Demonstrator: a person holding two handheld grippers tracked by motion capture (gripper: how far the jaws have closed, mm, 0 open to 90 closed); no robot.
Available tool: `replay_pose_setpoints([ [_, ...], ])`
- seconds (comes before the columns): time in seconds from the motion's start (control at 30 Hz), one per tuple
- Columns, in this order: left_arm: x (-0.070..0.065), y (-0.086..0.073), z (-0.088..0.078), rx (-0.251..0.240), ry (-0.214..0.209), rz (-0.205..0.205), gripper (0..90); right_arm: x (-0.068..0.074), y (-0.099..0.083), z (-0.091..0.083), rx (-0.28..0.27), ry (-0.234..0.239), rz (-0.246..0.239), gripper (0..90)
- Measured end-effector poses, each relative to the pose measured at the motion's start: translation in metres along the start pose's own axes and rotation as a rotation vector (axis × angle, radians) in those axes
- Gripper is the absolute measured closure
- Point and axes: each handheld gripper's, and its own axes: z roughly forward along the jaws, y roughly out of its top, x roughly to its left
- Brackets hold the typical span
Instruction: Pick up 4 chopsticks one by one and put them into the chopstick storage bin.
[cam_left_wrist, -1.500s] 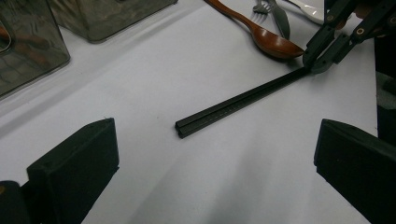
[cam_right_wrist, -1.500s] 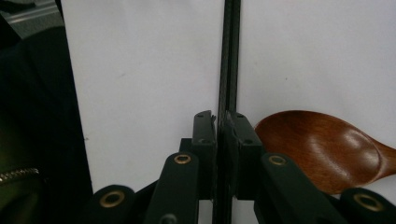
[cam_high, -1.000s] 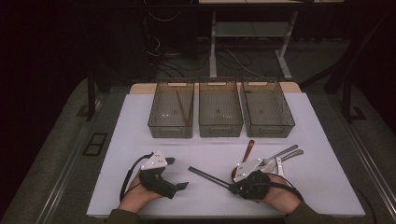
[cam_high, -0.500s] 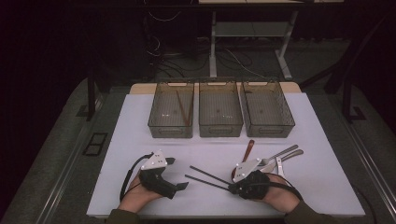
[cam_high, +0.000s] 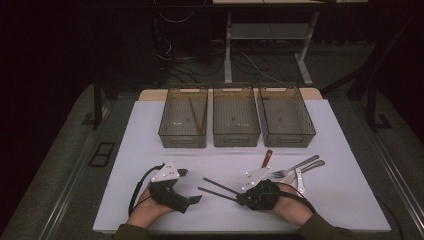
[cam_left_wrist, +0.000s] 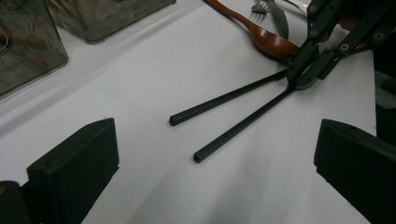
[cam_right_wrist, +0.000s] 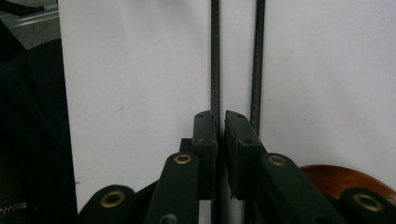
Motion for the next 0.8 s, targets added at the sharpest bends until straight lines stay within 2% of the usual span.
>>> replay_pose_setpoints([
  [0.17, 0.0, 0.0, 0.0, 0.003, 0.0, 0.001, 0.0, 0.001, 0.0, 0.0, 0.003, -0.007, -0.002, 84.6],
  [0.27, 0.0, 0.0, 0.0, 0.001, 0.001, 0.0, 0.0, 0.001, -0.001, 0.0, 0.0, 0.003, 0.023, 85.4],
  [0.43, 0.0, 0.0, 0.0, -0.001, 0.0, 0.0, 0.0, -0.001, 0.0, 0.0, -0.001, 0.004, 0.022, 85.6],
  [0.5, 0.0, 0.0, 0.0, -0.003, -0.001, -0.001, 0.0, -0.001, 0.0, -0.001, 0.001, 0.009, 0.036, 85.6],
  [0.67, 0.001, 0.0, -0.001, -0.003, -0.003, -0.002, 0.0, -0.002, 0.001, -0.006, -0.032, 0.03, 0.069, 85.5],
  [0.8, 0.0, 0.0, -0.001, -0.003, -0.003, -0.003, 0.0, -0.004, 0.001, -0.01, -0.045, 0.028, 0.068, 85.6],
])
